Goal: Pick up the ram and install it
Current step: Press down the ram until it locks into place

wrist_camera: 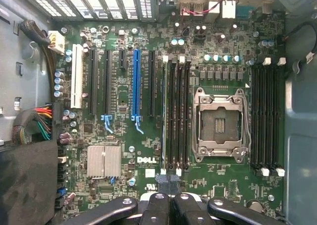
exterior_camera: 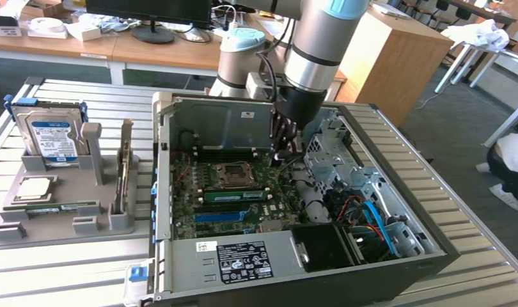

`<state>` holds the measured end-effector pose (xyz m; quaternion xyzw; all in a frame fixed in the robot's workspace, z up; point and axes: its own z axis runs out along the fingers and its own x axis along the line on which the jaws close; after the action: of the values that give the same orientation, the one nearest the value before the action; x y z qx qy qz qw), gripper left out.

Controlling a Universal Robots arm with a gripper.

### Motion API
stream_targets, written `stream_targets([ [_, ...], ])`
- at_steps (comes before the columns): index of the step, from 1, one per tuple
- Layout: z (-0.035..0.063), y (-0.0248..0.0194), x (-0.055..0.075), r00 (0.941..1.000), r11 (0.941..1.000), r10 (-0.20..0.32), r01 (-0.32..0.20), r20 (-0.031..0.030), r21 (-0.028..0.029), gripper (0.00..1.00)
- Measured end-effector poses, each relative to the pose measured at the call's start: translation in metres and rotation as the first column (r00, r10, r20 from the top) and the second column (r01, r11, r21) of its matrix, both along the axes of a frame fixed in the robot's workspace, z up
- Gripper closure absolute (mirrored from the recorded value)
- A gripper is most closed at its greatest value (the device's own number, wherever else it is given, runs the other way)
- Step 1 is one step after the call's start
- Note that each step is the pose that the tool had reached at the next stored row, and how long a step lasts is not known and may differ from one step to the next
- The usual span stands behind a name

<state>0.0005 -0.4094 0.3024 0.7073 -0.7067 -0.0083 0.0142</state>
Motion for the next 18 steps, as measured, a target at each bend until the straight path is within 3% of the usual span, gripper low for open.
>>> stream_targets([
  [18,-0.0163,0.0000,0.000,1.0000,1.0000,0.000,0.000,-0.0026,-0.0024,0.90],
])
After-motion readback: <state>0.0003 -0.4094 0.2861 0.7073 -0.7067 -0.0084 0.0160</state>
